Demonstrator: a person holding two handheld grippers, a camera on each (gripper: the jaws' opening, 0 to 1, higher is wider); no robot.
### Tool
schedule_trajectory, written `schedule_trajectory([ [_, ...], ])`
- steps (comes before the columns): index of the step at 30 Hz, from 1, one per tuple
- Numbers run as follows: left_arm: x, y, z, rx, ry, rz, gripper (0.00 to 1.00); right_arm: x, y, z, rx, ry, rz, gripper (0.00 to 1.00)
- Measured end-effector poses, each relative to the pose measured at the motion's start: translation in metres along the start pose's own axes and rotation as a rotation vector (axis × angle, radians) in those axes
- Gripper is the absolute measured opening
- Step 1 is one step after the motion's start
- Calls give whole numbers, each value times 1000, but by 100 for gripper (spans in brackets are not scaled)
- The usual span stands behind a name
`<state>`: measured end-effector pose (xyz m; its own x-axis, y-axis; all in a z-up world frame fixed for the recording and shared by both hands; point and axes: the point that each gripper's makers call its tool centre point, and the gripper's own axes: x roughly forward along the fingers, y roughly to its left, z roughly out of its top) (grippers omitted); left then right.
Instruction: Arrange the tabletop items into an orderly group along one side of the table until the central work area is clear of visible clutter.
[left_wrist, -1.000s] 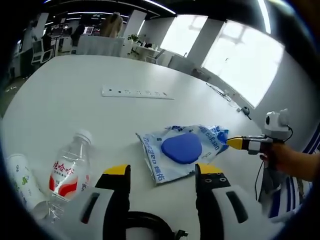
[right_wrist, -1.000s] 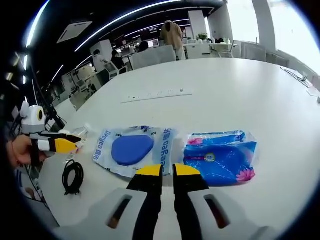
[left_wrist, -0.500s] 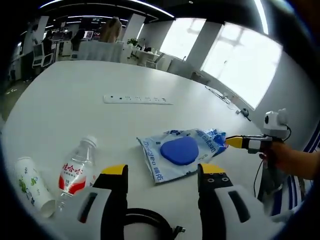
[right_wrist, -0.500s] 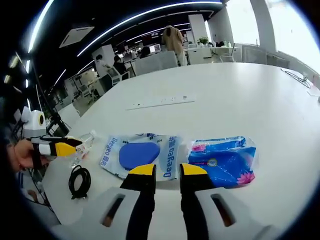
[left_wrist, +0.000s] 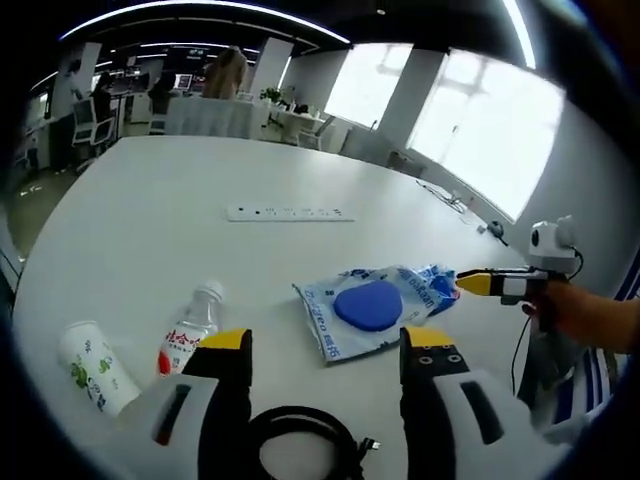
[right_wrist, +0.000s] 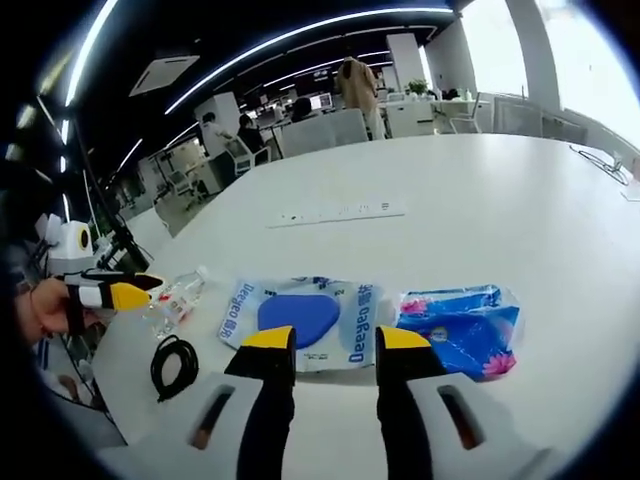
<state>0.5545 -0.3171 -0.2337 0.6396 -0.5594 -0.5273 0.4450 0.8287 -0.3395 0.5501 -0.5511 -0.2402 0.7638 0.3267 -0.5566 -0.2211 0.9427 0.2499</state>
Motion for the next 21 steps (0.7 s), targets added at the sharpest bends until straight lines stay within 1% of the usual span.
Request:
schedule_trajectory([
  [5, -12, 6, 2, 3, -12, 19, 61, -2, 8, 5, -9, -5, 16, 35],
  [12, -32, 16, 5, 6, -30, 52, 63, -4, 24, 12, -27, -11, 48, 37],
  [21, -58, 27, 3, -3, -45, 95, 64, -9, 46, 11, -56, -1, 89, 38],
])
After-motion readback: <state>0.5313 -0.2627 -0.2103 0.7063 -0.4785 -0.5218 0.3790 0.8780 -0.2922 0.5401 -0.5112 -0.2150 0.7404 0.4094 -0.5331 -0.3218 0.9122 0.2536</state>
